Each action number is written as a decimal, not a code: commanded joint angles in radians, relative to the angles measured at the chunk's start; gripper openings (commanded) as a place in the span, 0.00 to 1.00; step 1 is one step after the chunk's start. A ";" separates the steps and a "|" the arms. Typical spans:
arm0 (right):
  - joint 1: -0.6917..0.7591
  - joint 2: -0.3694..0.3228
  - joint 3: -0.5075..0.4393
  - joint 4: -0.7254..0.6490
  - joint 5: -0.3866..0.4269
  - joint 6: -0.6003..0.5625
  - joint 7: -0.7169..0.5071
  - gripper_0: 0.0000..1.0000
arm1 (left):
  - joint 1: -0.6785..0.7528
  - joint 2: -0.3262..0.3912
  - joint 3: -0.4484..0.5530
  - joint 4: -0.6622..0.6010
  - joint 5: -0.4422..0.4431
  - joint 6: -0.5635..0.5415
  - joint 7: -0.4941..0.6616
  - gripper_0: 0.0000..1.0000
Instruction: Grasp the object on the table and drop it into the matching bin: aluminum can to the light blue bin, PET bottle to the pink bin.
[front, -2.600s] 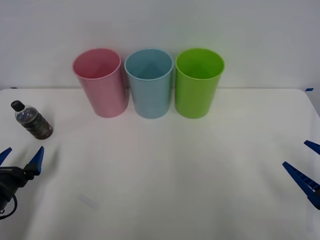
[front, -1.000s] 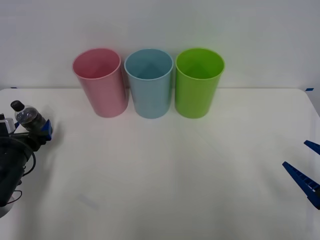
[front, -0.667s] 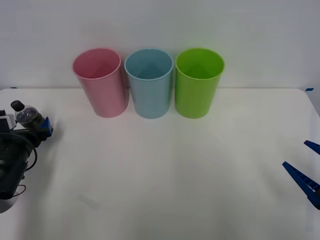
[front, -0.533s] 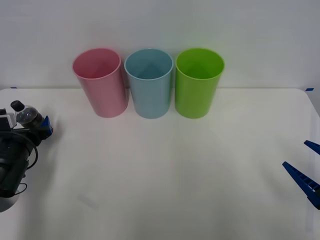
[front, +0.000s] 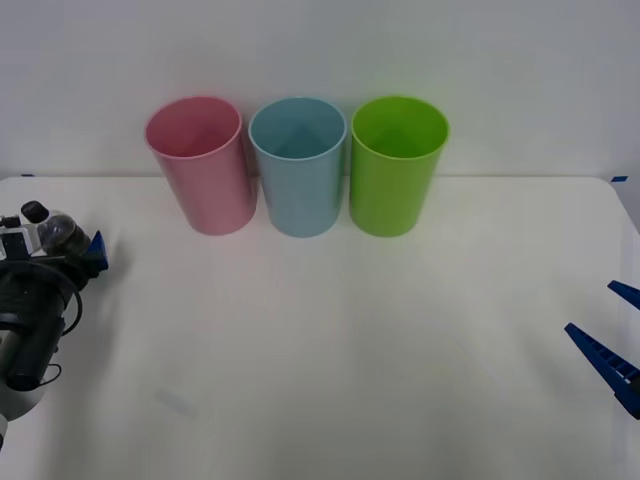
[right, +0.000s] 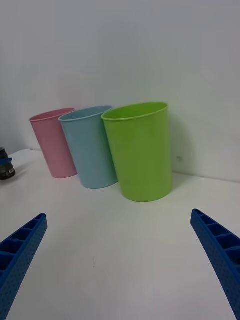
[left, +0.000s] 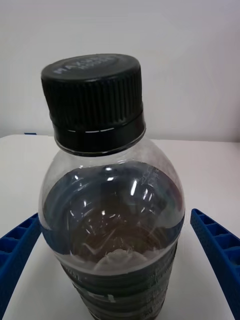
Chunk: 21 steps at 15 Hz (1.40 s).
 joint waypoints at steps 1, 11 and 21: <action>0.000 0.000 0.000 0.000 0.000 0.000 0.000 1.00 | 0.000 0.000 -0.004 -0.001 -0.003 0.000 0.001 0.02; 0.000 0.000 0.000 0.000 0.000 0.000 0.000 1.00 | 0.022 0.023 -0.018 -0.007 0.050 -0.060 -0.004 0.00; 0.000 0.000 0.000 0.000 0.000 0.000 0.000 1.00 | 0.310 0.101 -0.116 -0.413 0.281 -0.077 0.032 0.00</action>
